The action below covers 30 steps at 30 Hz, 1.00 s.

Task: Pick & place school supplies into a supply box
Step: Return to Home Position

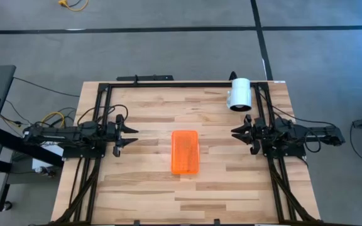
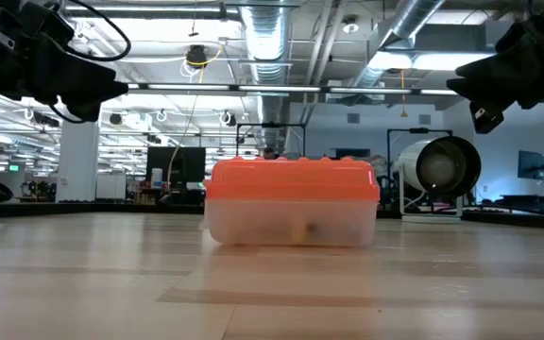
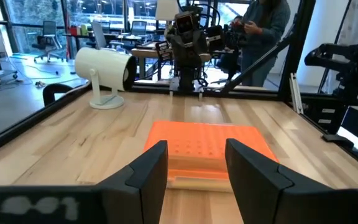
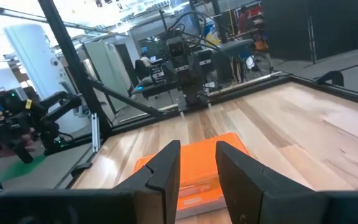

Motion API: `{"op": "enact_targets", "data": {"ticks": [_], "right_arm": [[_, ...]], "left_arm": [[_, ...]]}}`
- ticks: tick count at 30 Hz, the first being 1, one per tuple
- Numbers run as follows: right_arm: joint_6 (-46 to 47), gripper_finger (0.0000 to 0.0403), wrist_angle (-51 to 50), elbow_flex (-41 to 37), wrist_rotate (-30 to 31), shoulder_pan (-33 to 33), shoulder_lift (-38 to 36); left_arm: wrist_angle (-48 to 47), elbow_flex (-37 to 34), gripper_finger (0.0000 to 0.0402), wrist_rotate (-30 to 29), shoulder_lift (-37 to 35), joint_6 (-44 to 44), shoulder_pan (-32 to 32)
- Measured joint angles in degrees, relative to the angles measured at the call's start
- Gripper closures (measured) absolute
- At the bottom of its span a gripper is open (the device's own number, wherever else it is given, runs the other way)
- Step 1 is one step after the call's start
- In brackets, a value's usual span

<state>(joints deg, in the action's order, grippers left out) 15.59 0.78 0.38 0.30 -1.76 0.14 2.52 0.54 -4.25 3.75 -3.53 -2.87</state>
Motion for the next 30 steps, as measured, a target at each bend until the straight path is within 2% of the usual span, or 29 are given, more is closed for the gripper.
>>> {"op": "enact_targets", "data": {"ticks": [30], "right_arm": [[-0.07, 0.0305, -0.07, -0.04, -0.13, 0.00, 0.00]], "left_arm": [[-0.02, -0.15, 0.0249, 0.01, 0.00, 1.23, 0.00]]}}
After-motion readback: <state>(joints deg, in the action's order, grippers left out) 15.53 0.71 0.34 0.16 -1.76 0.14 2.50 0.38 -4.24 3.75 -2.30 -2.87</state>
